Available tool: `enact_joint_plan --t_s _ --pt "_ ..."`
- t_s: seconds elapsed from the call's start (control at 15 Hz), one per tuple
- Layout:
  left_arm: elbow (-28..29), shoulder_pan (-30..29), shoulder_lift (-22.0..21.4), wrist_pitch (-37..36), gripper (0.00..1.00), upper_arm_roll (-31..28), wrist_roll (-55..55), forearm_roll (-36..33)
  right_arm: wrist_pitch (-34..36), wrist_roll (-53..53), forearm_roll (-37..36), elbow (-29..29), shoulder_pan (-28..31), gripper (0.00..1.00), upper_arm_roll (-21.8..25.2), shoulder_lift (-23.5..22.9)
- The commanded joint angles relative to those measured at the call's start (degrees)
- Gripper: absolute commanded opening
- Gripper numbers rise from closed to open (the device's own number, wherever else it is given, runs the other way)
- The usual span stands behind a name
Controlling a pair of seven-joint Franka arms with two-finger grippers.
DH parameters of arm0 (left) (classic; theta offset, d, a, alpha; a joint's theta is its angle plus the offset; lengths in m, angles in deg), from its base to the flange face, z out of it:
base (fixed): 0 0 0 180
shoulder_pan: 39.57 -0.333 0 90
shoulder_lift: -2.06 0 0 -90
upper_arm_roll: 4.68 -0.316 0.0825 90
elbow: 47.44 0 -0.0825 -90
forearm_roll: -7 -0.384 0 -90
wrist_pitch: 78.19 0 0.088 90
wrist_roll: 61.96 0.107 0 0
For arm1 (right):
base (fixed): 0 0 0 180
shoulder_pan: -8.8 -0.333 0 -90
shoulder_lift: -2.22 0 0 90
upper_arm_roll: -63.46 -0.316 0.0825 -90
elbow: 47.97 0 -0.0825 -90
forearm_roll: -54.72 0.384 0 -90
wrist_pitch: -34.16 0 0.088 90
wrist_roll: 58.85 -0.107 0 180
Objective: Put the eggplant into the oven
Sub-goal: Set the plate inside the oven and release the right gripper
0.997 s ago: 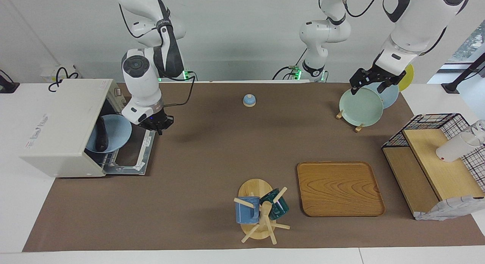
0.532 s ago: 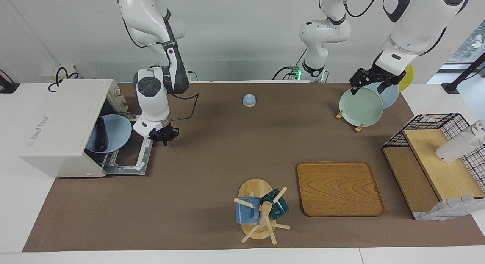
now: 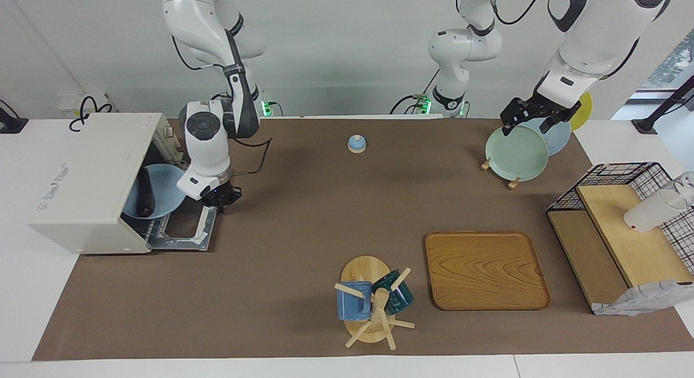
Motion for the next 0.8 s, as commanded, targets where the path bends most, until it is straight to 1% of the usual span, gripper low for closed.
enact_joint_plan --t_s 0.0,0.07,0.13,0.27,0.47,0.6,0.73 --pt "0.4 -0.94 -0.35 0.4 1.0 0.35 0.7 0.4 -1.44 1.47 -1.68 -1.53 1.65 0.0 -0.05 -0.14" --pt "0.4 -0.94 -0.35 0.4 1.0 0.35 0.7 0.4 -1.01 1.73 -3.6 -1.18 1.39 0.0 0.04 -0.14" --pt "0.4 -0.94 -0.35 0.4 1.0 0.35 0.7 0.4 0.13 2.43 -7.01 -0.57 1.47 0.0 0.04 -0.14" --pt "0.4 -0.94 -0.35 0.4 1.0 0.35 0.7 0.4 3.54 4.19 -11.25 1.88 1.56 0.0 -0.05 0.21" --pt "0.4 -0.85 -0.35 0.4 1.0 0.35 0.7 0.4 13.12 11.03 -11.18 8.56 2.0 0.0 -0.05 1.34" --pt "0.4 -0.94 -0.35 0.4 1.0 0.35 0.7 0.4 15.34 13.85 -10.66 10.33 2.87 0.0 0.04 2.66" --pt "0.4 -0.85 -0.35 0.4 1.0 0.35 0.7 0.4 15.69 17.19 -10.57 10.34 5.68 0.0 0.13 4.42"
